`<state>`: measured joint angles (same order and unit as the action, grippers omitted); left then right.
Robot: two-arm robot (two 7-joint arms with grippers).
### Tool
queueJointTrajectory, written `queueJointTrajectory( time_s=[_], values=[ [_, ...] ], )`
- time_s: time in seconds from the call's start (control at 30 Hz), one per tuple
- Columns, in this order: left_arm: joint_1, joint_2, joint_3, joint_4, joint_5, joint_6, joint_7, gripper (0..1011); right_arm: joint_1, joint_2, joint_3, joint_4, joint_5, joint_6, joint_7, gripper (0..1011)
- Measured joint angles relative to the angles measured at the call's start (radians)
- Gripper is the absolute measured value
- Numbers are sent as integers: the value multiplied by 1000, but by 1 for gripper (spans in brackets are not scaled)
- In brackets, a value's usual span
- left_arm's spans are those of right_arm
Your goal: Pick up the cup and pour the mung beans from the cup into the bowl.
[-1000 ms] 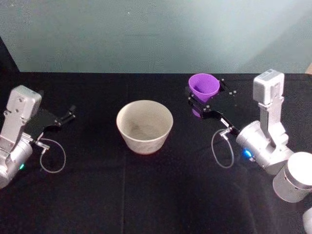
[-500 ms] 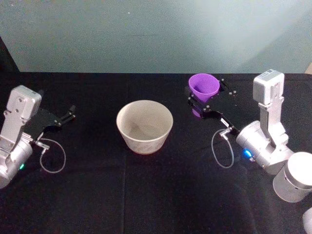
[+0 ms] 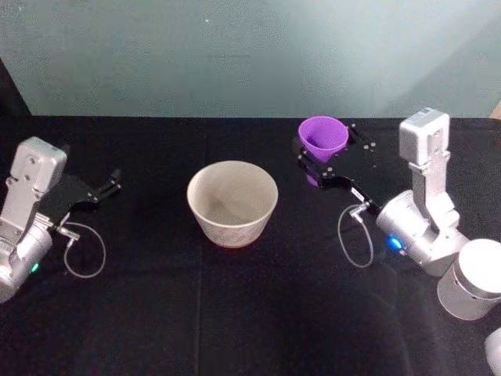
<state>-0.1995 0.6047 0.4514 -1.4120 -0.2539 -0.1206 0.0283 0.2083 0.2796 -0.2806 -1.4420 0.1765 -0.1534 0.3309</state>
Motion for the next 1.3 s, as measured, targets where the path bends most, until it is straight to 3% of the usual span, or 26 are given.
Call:
queueJointTrajectory(
  time_s=[0.43, 0.63, 0.67, 0.83, 0.87, 1.3],
  values=[
    [0, 0, 0, 0, 0, 0, 0, 1000, 63, 25, -64, -5, -122, 55, 3, 754],
    [0, 0, 0, 0, 0, 0, 0, 1000, 101, 31, -114, -6, -221, 98, -5, 754],
    [0, 0, 0, 0, 0, 0, 0, 1000, 101, 31, -114, -6, -221, 98, -5, 754],
    [0, 0, 0, 0, 0, 0, 0, 1000, 127, 37, -158, -14, -319, 142, -19, 754],
    [0, 0, 0, 0, 0, 0, 0, 1000, 127, 37, -158, -14, -319, 142, -19, 754],
    [0, 0, 0, 0, 0, 0, 0, 1000, 161, 53, -225, -32, -515, 192, -32, 754]
  ],
)
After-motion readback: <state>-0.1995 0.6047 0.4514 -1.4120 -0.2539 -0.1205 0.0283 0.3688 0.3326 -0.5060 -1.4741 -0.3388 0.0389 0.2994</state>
